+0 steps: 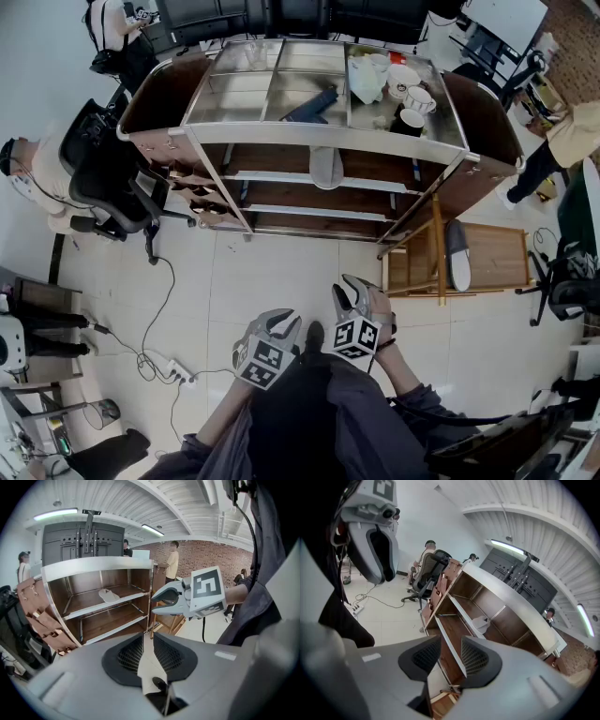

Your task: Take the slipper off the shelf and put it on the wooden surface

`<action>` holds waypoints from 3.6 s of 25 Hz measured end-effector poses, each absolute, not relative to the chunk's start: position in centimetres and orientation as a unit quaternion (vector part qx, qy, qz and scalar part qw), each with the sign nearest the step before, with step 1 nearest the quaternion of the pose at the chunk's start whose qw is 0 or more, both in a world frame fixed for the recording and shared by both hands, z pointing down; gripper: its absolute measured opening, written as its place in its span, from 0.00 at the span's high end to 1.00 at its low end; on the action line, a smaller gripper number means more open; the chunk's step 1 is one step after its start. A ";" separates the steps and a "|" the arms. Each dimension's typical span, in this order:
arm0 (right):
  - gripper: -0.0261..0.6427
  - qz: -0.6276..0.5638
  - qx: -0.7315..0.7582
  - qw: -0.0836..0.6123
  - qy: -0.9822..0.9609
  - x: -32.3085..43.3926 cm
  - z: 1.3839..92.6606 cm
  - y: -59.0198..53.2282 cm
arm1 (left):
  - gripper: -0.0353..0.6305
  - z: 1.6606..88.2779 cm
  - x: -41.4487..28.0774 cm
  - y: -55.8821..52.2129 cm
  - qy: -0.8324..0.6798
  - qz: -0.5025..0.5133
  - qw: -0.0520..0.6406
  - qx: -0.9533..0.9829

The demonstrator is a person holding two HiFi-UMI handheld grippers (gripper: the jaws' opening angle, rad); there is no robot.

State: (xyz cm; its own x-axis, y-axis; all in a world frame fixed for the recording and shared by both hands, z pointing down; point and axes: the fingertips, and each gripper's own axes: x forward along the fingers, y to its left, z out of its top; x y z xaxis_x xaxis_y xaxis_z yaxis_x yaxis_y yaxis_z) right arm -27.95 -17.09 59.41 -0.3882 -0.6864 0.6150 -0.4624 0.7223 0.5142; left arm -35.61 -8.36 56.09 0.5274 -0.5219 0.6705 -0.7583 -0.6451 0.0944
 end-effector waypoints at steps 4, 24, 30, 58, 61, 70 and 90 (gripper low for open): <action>0.76 -0.170 0.342 0.442 -0.812 -28.3 60.5 -25.1 | 0.85 56.0 -35.6 -14.2 -0.379 0.303 0.188 0.854; 0.63 -0.239 0.299 0.602 -0.701 -33.0 74.2 -54.1 | 0.85 57.1 -45.8 -41.7 -0.338 0.311 0.193 0.867; 0.79 -0.237 0.327 0.576 -0.710 -32.9 71.7 -53.7 | 0.85 57.3 -45.1 -42.9 -0.309 0.311 0.189 0.879; 0.92 -0.308 0.413 0.447 -0.731 -24.9 55.7 -18.7 | 0.85 56.3 -33.1 -10.3 -0.345 0.278 0.182 0.878; 0.92 -0.290 0.425 0.456 -0.726 -24.0 55.5 -12.6 | 0.85 56.8 -33.0 -6.1 -0.325 0.281 0.183 0.884; 0.92 -0.250 0.486 0.474 -0.690 -21.5 53.2 4.1 | 0.85 57.5 -31.4 5.3 -0.264 0.279 0.172 0.907; 0.92 -0.214 0.539 0.461 -0.671 1.5 54.1 21.3 | 0.85 58.3 -9.9 18.8 -0.216 0.336 0.122 0.909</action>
